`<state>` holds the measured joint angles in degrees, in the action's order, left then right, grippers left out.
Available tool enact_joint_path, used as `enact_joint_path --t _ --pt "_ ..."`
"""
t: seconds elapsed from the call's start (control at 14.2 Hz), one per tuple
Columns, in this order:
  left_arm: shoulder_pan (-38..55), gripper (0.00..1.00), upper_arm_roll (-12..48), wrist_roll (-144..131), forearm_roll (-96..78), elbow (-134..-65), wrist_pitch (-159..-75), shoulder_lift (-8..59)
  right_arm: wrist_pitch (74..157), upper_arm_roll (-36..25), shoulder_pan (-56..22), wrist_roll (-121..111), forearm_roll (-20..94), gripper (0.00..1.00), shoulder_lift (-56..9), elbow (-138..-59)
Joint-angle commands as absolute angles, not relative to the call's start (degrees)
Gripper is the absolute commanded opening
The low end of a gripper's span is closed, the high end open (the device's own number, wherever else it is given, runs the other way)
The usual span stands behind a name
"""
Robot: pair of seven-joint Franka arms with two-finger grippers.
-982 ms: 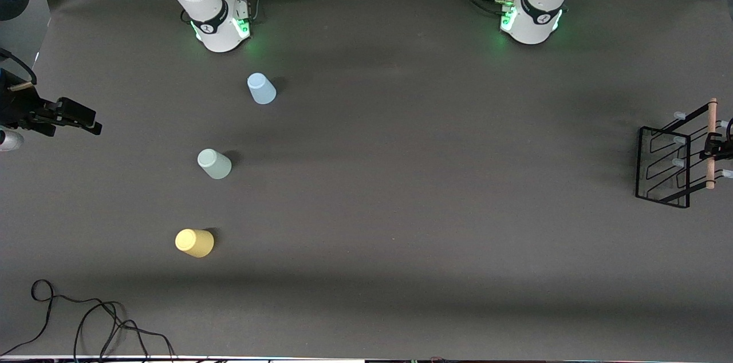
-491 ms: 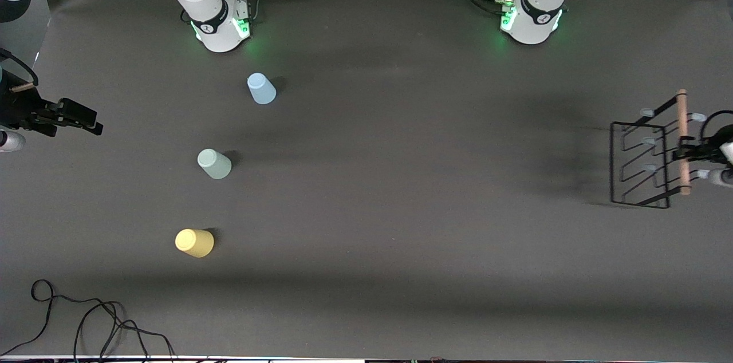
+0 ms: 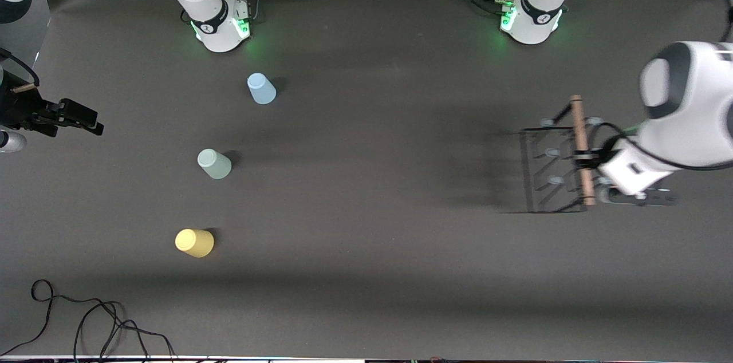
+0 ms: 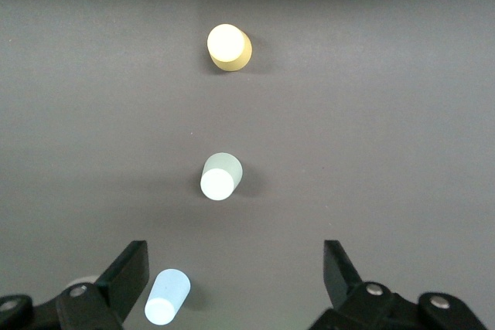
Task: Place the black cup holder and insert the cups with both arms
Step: 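Carry the rack with the left gripper to the table middle and lower it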
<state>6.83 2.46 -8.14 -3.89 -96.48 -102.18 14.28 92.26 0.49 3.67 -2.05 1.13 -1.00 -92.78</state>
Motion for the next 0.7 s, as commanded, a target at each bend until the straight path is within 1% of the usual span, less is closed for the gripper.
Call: enact_joint_path --t 0.0,0.21,0.42,0.63 --pt "16.9 0.00 1.3 -22.7 -4.3 -89.9 -101.2 18.2 92.7 0.4 3.5 -3.3 0.8 1.00 -0.9 -92.9" --pt "25.6 0.00 1.3 -34.1 -4.2 -82.3 -101.2 24.4 92.7 0.4 3.5 -3.3 0.8 1.00 -0.9 -92.9" --pt "32.3 0.00 1.5 -38.7 -4.6 -74.7 -101.2 30.8 92.7 0.3 3.5 -3.3 0.8 1.00 -0.9 -92.9" --pt "37.6 0.00 1.5 -40.2 -5.9 -69.7 -101.5 35.1 92.7 0.3 3.6 -3.3 0.8 1.00 -0.9 -92.9"
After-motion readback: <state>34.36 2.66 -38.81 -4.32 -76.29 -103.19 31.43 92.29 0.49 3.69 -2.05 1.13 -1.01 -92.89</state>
